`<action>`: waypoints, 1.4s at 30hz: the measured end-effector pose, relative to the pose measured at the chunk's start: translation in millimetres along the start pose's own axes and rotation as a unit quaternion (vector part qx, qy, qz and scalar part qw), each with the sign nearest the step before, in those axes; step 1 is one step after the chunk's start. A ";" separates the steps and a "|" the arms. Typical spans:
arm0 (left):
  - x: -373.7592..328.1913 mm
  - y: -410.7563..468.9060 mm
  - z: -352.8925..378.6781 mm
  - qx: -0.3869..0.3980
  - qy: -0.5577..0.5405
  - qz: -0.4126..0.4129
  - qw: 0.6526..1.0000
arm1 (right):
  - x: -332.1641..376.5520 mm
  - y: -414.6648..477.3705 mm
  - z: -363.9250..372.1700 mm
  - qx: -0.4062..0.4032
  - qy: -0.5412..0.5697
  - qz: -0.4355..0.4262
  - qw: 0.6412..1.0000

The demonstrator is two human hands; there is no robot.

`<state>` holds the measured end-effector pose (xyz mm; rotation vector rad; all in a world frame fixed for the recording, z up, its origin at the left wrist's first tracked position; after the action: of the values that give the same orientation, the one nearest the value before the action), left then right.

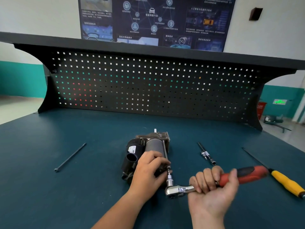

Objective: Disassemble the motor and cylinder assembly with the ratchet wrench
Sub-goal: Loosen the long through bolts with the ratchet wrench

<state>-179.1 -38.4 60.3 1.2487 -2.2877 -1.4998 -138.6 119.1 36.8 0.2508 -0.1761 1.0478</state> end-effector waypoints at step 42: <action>-9.7 -69.5 66.9 0.253 -0.534 -0.488 0.643 | 0.0 8.2 -2.8 -0.076 -0.024 -0.020 0.997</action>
<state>-168.2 3.9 -26.2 2.5972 -2.9959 -2.5596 -145.7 123.8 35.1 0.1407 -0.2923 0.9837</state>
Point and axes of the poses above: each hand's wrist, its own y-axis towards the middle knuckle, its own z-axis out of the palm, x = y × z, the point moved 10 cm from there along y, towards the middle knuckle, and after that the axes turned 12 degrees about y, right-handed, at the moved point
